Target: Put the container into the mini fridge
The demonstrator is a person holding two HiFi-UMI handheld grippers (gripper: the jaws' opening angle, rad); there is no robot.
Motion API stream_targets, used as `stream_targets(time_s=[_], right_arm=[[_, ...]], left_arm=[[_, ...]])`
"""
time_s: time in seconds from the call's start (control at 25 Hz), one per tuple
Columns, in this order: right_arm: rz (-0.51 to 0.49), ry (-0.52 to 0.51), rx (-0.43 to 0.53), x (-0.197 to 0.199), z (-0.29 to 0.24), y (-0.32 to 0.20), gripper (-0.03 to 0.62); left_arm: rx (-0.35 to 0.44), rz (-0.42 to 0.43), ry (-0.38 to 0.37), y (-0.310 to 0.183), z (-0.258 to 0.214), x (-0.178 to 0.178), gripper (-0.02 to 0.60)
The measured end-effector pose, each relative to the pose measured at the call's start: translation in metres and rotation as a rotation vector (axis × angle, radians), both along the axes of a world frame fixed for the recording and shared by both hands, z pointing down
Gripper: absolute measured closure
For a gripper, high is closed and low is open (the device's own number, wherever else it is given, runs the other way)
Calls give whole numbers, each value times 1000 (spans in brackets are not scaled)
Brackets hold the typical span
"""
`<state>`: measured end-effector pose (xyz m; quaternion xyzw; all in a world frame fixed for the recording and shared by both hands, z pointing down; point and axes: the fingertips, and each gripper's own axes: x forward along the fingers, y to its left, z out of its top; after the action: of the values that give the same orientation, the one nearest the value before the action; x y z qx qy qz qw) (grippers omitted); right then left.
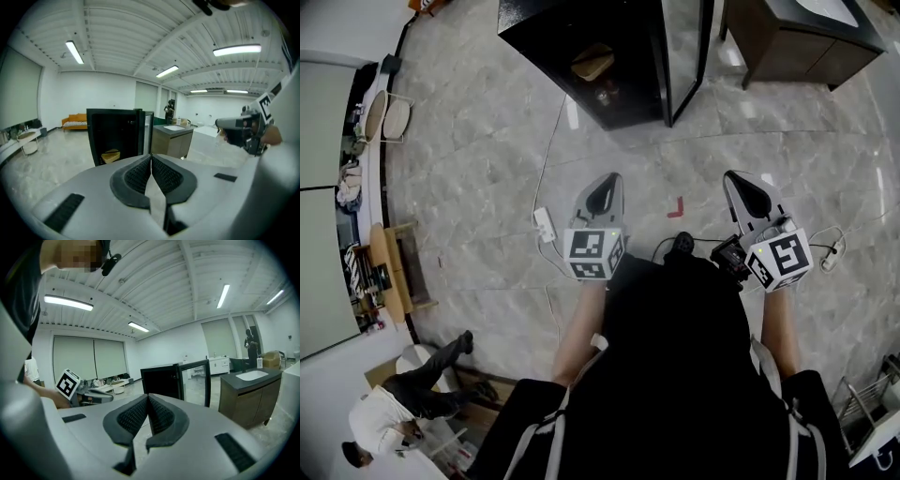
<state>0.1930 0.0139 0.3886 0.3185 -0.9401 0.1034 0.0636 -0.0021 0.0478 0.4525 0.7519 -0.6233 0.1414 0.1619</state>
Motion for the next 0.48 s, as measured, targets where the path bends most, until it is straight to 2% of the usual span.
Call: stream_targets(time_s=[0.08,0.32,0.48], right_arm=[[0,-4,11,-2,-3,1,576],[31,-1,51,-11,-25,-7,576],[37,-20,75,-22,-38,-6,576]], left_arm=[[48,-23,43,13,-23,-9,541],[166,21,69,38,-89,-29,541],[213,43,101,48,-113,-38,541]])
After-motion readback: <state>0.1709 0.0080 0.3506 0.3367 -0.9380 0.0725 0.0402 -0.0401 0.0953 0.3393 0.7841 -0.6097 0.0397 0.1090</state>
